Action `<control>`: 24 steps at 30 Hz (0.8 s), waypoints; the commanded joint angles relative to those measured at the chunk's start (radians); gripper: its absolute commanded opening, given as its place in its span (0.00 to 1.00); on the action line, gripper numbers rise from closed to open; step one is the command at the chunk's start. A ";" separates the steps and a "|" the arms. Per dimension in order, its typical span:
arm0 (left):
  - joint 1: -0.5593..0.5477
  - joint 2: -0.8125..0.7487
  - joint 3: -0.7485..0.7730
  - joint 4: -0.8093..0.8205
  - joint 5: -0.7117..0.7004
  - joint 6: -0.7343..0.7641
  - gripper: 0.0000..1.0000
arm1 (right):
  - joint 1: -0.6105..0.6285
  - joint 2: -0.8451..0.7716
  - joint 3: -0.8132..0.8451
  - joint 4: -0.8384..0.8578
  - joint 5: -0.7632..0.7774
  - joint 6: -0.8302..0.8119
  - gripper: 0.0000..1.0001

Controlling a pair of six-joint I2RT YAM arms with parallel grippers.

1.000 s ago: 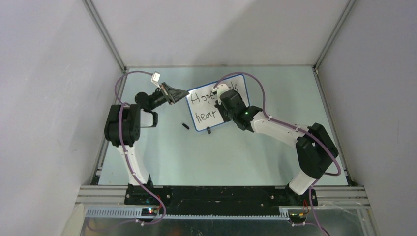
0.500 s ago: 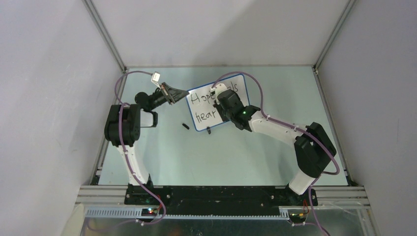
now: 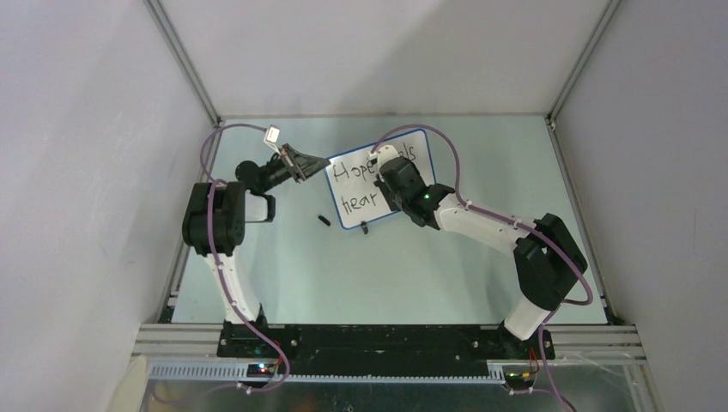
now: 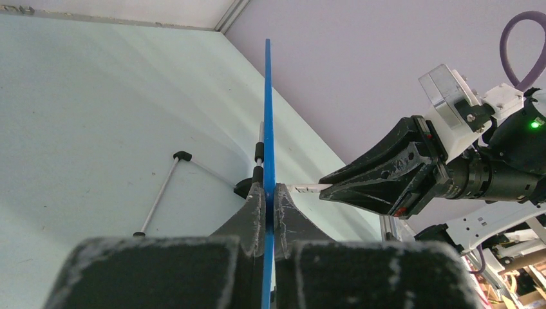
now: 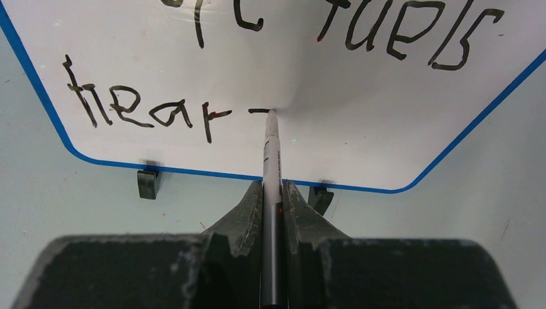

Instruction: Write a sentence on the whiteboard

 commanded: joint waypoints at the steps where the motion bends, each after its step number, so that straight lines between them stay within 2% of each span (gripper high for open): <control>1: -0.014 -0.005 0.009 0.049 0.033 0.003 0.00 | -0.009 -0.050 0.013 0.054 -0.040 0.013 0.00; 24: -0.014 -0.002 0.013 0.049 0.033 0.003 0.00 | -0.011 -0.018 0.006 0.119 -0.044 0.008 0.00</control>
